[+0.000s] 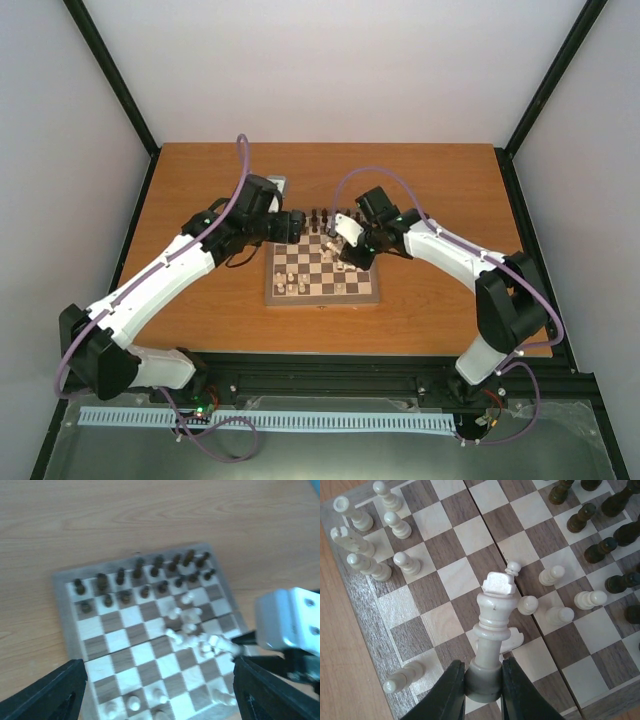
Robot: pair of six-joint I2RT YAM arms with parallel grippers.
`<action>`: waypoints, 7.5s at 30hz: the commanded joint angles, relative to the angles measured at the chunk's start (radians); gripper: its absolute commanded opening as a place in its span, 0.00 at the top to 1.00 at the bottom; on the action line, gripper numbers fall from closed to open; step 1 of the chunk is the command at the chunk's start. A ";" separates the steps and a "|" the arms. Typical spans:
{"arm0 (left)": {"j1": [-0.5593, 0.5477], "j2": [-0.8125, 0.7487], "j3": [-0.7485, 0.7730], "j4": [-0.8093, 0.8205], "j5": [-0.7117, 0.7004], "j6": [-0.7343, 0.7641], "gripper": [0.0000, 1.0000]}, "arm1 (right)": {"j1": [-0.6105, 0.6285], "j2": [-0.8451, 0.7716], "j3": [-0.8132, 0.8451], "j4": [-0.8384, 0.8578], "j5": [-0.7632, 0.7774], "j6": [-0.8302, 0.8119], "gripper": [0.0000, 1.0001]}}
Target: Set up the chess pieces on the board
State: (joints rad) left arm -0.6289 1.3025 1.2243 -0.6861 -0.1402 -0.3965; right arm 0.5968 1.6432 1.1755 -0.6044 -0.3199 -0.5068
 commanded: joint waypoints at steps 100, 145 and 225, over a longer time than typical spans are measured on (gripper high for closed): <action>-0.358 0.323 -0.147 0.177 -0.057 0.031 0.94 | -0.308 -0.558 -0.311 0.097 -0.142 0.087 0.31; -0.359 0.293 -0.081 0.117 -0.055 0.003 0.74 | -0.308 -0.548 -0.306 0.080 -0.169 0.074 0.31; -0.208 0.475 0.278 -0.142 -0.038 0.039 0.90 | -0.309 -0.577 -0.295 0.052 -0.206 0.062 0.31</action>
State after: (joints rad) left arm -0.8413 1.8477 1.5005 -0.8139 -0.1867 -0.3782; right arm 0.2958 1.0855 0.8719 -0.5499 -0.5098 -0.4408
